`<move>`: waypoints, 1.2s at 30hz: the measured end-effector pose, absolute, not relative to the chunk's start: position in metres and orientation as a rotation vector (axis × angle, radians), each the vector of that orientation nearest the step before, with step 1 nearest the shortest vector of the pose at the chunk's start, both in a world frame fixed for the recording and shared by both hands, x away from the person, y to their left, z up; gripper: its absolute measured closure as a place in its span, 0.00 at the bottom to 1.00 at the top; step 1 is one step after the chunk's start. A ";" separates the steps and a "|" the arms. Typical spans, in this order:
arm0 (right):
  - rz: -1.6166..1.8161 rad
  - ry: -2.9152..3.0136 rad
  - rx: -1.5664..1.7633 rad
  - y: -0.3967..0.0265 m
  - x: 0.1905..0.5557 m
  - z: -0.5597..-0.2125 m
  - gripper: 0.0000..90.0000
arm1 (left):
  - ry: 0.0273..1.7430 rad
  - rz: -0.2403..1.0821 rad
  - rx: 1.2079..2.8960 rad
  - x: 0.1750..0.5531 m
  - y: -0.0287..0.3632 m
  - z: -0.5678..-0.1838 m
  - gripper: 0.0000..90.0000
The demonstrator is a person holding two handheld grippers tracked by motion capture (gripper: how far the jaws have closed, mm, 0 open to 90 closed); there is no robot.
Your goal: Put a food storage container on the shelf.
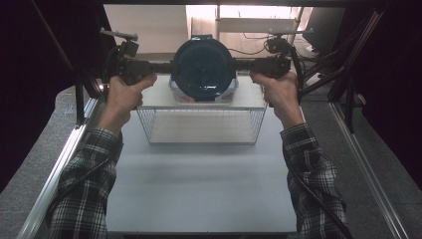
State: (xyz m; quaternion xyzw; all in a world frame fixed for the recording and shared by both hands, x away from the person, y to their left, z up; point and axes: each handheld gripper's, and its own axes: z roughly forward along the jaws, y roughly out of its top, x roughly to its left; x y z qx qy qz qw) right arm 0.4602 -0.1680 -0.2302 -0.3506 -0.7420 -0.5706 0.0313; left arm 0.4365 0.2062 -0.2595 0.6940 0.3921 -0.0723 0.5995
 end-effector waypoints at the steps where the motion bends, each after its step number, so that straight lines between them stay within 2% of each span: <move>1: -1.757 -2.279 -1.093 -0.167 0.464 -0.229 0.64 | 0.915 -0.168 1.605 0.441 0.206 -0.260 0.64; 10: -1.745 -2.195 -1.178 -0.165 0.494 -0.235 0.64 | 0.963 -0.182 1.557 0.468 0.207 -0.266 0.63; 16: -1.728 -2.136 -1.283 -0.161 0.509 -0.242 0.58 | 1.028 -0.216 1.510 0.482 0.206 -0.272 0.58; 17: -1.733 -2.133 -1.310 -0.160 0.511 -0.243 0.59 | 1.052 -0.223 1.501 0.485 0.204 -0.273 0.57; 18: -1.732 -2.155 -1.349 -0.160 0.512 -0.244 0.67 | 1.085 -0.239 1.491 0.488 0.204 -0.274 0.53; 23: -1.722 -2.206 -1.379 -0.155 0.514 -0.244 0.66 | 1.104 -0.247 1.476 0.496 0.207 -0.281 0.50; 25: -1.724 -2.210 -1.380 -0.155 0.514 -0.244 0.66 | 1.139 -0.107 1.504 0.493 0.204 -0.273 0.50; 27: -1.724 -2.215 -1.385 -0.154 0.512 -0.243 0.66 | 1.177 0.028 1.532 0.489 0.198 -0.266 0.44; 29: -1.740 -2.244 -1.377 -0.153 0.509 -0.242 0.65 | 1.157 0.134 1.552 0.483 0.194 -0.261 0.42; 34: -1.860 -2.383 -1.258 -0.157 0.483 -0.240 0.41 | 1.044 0.285 1.532 0.451 0.204 -0.261 0.28; 36: -1.902 -2.422 -1.180 -0.164 0.466 -0.246 0.32 | 1.004 0.327 1.565 0.435 0.204 -0.268 0.18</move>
